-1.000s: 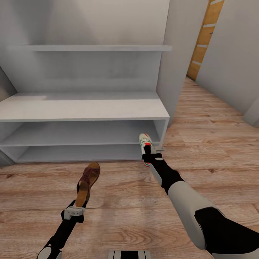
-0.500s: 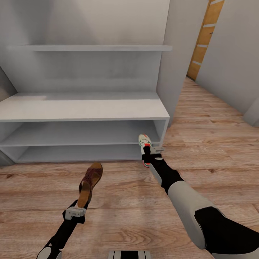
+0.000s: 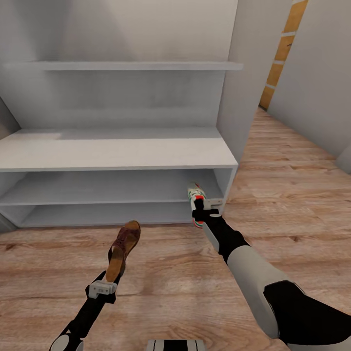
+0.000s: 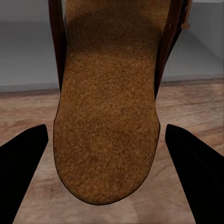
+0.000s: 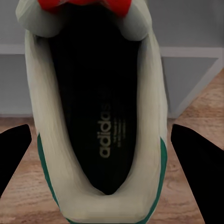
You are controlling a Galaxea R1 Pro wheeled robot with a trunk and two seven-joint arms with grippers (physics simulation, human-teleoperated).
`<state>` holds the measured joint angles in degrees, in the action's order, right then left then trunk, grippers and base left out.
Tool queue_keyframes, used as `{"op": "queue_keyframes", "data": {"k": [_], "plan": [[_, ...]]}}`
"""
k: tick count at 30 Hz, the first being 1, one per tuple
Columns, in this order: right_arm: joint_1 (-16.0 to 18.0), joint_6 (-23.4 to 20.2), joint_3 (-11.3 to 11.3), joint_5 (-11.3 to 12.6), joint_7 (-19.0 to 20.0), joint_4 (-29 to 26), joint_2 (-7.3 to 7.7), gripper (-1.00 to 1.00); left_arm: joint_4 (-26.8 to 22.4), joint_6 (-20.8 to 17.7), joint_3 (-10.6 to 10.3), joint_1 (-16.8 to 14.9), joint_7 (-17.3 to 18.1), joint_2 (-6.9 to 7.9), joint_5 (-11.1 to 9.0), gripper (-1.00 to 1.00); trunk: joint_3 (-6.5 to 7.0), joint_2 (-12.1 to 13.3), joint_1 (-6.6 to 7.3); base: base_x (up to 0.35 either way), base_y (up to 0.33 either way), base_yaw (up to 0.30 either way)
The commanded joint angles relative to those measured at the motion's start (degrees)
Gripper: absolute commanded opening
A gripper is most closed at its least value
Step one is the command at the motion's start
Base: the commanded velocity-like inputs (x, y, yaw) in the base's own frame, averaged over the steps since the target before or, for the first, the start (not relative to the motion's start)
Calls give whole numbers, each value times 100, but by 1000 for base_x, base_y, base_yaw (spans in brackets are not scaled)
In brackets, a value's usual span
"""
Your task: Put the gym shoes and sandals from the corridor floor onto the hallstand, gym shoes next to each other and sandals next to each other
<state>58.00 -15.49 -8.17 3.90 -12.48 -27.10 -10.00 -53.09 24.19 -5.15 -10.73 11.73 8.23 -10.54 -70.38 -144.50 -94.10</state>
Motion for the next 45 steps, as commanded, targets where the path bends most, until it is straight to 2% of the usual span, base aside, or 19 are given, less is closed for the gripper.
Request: {"op": "queue_keyframes", "data": {"k": [1, 25, 30, 36, 45], "plan": [[0, -2, 0, -3, 0, 0, 0, -100, 0, 1, -2, 0, 3, -1, -2, -100, 0, 0, 0, 67, 28, 0], [-8, -6, 0, -2, 0, 3, 0, -100, -9, 7, -56, 18, 30, 5, 11, -100, 0, 0, 0, 15, 6, 0], [-8, -5, 0, -3, 0, 3, 0, -100, -9, 7, -57, 18, 27, 9, 134, -100, 0, 0, 0, 88, 0, 0], [-8, -6, 0, -3, 0, 2, 0, -100, -9, 20, -63, 18, 23, 6, 392, -100, 0, 0, 0, 221, 0, 0], [-8, -7, 0, -4, 0, 2, 0, -100, -9, 24, -65, 20, 22, 4, 477, -100, 0, 0, 0, 105, 0, 0]]}}
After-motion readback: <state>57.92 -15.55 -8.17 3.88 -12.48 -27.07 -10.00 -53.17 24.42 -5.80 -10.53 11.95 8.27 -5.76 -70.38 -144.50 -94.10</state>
